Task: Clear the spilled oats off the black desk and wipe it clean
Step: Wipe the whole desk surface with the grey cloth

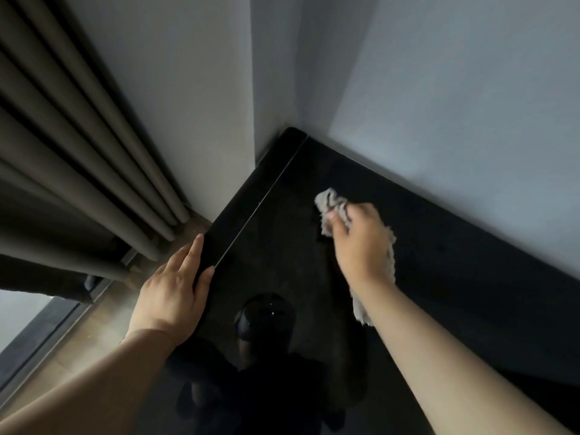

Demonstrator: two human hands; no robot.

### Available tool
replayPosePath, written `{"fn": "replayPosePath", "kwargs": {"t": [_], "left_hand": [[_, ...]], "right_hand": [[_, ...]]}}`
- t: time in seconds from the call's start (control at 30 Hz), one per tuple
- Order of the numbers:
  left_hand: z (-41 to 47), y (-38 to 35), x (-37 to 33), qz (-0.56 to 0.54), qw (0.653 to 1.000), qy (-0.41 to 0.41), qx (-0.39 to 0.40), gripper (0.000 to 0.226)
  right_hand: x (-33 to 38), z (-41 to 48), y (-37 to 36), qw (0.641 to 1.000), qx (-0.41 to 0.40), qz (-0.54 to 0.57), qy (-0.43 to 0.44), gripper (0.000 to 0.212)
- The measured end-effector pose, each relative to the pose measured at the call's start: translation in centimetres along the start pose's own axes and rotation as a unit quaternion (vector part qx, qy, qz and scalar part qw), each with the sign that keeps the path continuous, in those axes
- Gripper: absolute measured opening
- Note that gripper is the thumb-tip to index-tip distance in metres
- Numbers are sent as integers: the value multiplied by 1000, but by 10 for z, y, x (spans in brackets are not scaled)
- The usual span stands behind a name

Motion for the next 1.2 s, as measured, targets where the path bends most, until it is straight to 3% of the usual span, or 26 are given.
{"fn": "replayPosePath", "kwargs": {"t": [0.07,0.13,0.23,0.3,0.4,0.53,0.73,0.83,0.9,1.0,1.1,1.2], "left_hand": [[2,1,-5,-4,1000,0,-1,62],[2,1,-11,-9,1000,-2,-9,57],[0,1,-13,-7,1000,-7,-10,61],[0,2,-12,-8,1000,-5,-13,62],[-3,0,-13,-8,1000,-7,-17,63],[0,-6,-17,-6,1000,-10,-14,64],[-2,-7,-14,-8,1000,13,-16,60],[-2,-6,-19,-10,1000,6,-14,63],[-1,-6,-20,-9,1000,4,-6,62],[3,-3,-18,-9,1000,-2,-15,60],[6,-2,-17,-12,1000,-2,-15,61],[3,-3,-17,-17,1000,1,-11,62]], "right_hand": [[1,-20,3,995,63,62,34,20],[-4,-23,18,990,69,108,56,26],[-28,19,47,994,-57,93,7,26],[-51,62,47,992,-88,69,-66,21],[-63,87,18,991,-49,32,-120,32],[-26,57,3,995,-63,-63,-33,38],[7,-11,-7,998,14,12,60,22],[0,-29,2,992,79,98,21,17],[-15,-23,19,988,53,139,-31,24],[-44,17,40,990,-37,96,-97,21],[-50,44,28,990,-24,24,-136,33],[-20,15,8,989,-42,-97,-105,37]]}}
Point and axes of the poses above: each hand's wrist, its own z-axis towards the middle knuckle, its own y-axis out of the back of the hand, x = y × z, the point moved 5 cm from there along z, towards the middle knuckle, and after that the axes turned 11 degrees about -z, right-handed, at the moved point
